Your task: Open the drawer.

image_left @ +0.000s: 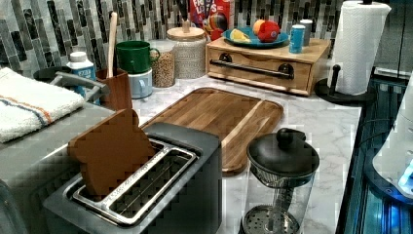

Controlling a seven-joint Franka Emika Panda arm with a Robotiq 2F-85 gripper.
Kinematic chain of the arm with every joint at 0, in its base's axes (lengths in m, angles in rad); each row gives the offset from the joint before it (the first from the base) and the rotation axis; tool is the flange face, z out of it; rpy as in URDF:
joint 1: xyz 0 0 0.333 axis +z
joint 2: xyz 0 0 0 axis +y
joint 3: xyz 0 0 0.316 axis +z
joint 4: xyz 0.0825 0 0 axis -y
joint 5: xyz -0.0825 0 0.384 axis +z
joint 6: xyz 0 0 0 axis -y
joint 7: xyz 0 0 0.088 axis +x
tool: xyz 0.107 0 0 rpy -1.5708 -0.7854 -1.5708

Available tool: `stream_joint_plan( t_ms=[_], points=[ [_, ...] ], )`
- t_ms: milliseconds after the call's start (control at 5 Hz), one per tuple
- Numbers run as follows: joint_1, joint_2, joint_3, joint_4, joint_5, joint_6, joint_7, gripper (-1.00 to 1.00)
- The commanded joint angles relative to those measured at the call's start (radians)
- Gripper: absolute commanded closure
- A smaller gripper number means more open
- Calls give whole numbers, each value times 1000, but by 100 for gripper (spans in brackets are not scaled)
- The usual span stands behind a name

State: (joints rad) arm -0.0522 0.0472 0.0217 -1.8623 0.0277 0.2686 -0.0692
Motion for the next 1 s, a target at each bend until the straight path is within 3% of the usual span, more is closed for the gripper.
stream_joint_plan(
  t_ms=[200,400,1000],
  points=[
    [-1,0,1,-4,1,0,-3,-100],
    [-7,-27,-3,-51,2,22,-49,-100],
    [-99,-97,-22,-210,-24,123,-617,-100]
  ],
)
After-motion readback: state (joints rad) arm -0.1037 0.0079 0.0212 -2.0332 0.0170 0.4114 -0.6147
